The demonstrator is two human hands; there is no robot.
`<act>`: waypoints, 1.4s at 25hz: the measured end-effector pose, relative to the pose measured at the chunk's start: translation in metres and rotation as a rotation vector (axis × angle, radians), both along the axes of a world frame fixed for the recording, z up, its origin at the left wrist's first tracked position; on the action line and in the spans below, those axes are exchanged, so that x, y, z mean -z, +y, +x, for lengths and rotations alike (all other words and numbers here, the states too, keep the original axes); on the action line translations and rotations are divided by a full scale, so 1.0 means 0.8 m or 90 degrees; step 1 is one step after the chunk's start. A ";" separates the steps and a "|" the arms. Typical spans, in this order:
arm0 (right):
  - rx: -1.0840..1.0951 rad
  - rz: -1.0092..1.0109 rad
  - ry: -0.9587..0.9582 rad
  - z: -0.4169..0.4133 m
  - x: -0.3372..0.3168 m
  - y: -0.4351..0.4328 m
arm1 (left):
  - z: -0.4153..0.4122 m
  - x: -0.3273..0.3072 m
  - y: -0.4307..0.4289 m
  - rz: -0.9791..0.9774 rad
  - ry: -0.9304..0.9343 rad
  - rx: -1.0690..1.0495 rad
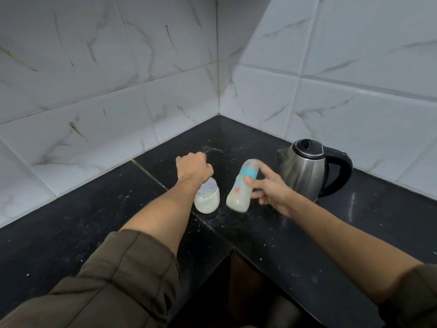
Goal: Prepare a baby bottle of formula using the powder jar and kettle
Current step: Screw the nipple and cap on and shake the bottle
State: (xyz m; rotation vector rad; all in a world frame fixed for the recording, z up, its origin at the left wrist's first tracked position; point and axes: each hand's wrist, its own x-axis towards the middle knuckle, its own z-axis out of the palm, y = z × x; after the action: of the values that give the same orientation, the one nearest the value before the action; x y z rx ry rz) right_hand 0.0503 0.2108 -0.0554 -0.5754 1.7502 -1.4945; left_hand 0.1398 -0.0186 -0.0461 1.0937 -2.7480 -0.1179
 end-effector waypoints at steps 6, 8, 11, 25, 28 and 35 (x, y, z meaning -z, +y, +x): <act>0.033 0.033 -0.097 -0.004 0.016 0.004 | -0.002 0.001 -0.003 -0.004 0.005 0.004; 0.101 0.052 -0.212 -0.004 0.020 0.001 | -0.001 0.002 -0.005 -0.005 0.001 0.003; 0.016 0.085 -0.239 0.002 0.023 0.001 | -0.003 0.002 -0.004 -0.005 0.002 0.005; 0.082 -0.024 -0.241 -0.012 0.008 -0.006 | 0.001 0.000 -0.003 -0.007 0.011 0.000; -0.043 0.011 -0.166 -0.005 0.011 0.000 | 0.001 0.000 -0.001 -0.005 0.008 0.003; 0.083 0.005 -0.194 -0.010 0.003 -0.001 | 0.002 -0.001 -0.001 -0.012 0.001 0.010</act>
State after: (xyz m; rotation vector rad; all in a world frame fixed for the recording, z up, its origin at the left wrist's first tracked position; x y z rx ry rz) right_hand 0.0423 0.2099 -0.0580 -0.2179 1.5777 -1.5717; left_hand 0.1416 -0.0192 -0.0452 1.0677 -2.7505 -0.0939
